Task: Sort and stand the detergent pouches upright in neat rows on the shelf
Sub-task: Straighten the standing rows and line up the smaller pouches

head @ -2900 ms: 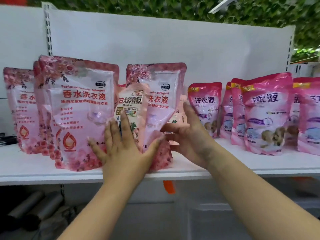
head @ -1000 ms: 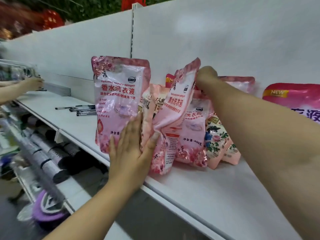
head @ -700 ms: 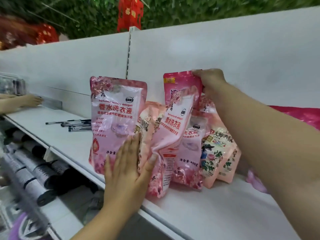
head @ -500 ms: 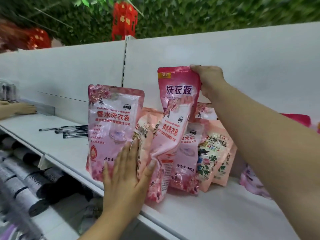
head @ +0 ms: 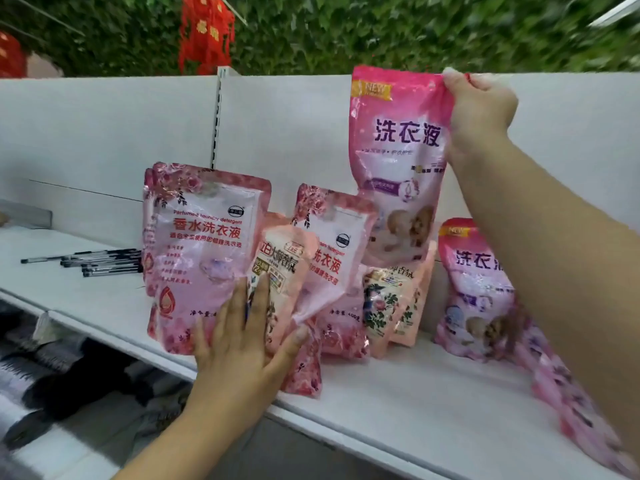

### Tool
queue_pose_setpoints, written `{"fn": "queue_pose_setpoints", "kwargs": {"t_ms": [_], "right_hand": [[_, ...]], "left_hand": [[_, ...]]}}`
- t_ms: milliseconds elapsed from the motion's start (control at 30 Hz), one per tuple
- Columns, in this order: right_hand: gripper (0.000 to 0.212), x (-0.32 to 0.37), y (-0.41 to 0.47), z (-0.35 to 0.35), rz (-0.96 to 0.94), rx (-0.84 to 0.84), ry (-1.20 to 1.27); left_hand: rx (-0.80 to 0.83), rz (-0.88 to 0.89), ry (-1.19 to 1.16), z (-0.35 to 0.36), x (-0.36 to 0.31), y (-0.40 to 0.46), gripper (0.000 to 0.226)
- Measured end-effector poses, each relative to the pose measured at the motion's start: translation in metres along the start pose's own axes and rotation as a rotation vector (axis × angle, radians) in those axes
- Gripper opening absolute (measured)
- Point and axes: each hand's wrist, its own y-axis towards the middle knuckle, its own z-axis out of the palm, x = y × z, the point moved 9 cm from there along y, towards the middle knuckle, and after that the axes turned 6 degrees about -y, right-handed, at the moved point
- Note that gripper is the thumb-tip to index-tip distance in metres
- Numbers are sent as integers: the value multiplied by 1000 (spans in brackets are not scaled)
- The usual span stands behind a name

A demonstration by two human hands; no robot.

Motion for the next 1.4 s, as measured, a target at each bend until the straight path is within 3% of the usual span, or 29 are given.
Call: {"fn": "queue_pose_setpoints", "kwargs": {"t_ms": [100,367,467,600,633,700,767,867,1000,1133,1267,1400], "right_hand": [[25,-14,-24,-23,11,27,-99],[8,-79,-103,-96,176,-47,-149],[55,-91,-127,-115,244,-86,-114],[100,-114,-161,-98,520,254,-410],[104,-126,-176,-100,608,329,-452],[84,-142,-191,-104,680,402,-445],[64,-146,-192,-109,657,359,-393],[88,-147,-185,-117,579,207,-382],[44,-149,-172,-145,491,-23,-401],[44,-148,-160,-165,413,-146,-428],[73,-153,-156,-158,435,-61,-443],[106,-175,-170,-159,648,44,-534]], "left_hand": [[-37,35,-51,-2,-4,-2,82],[-112,61,-124,5,-17,-9,78],[-132,69,-156,6,-18,-10,75],[-124,78,-214,8,-16,-6,88],[-123,86,-258,8,-15,-7,90],[-167,115,-379,0,-12,-8,90],[-211,134,-404,-4,-10,-12,85],[-226,124,-361,-6,-11,-14,79],[-180,78,-345,1,-12,-12,89],[-132,72,-304,9,-17,-5,94],[-58,19,-231,18,-20,10,98],[-63,47,-170,24,-19,13,104]]}}
